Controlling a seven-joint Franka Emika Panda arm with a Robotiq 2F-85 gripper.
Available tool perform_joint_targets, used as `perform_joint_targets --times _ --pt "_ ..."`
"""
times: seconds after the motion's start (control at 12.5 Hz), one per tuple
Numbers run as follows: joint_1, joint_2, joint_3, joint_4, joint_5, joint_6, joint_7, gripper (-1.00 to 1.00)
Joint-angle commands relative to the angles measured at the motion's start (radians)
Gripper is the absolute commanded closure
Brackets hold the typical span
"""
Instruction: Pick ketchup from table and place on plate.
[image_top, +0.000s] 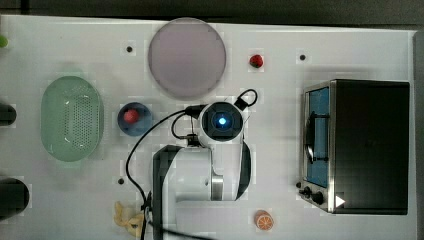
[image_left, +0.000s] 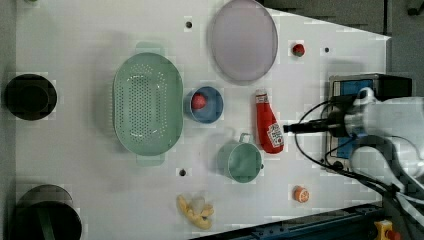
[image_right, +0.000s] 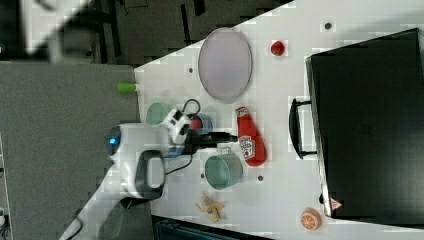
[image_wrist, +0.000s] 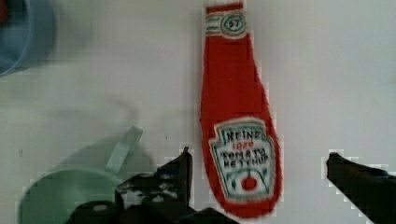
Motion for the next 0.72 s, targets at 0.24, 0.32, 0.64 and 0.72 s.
perform_joint_targets --times 0.24,0.32,0.64,0.72 --pt "-0.005 0.124 0.002 -0.025 -0.005 0.132 -0.059 -1.00" --pt "-0.005 0.144 0.002 -0.026 -0.005 0.145 -0.059 -1.00" --pt "-0.005 0.217 0.000 -0.034 -0.006 0.214 -0.059 -1.00" --pt "-0.005 0.237 0.000 -0.034 -0.006 0.238 -0.059 -1.00"
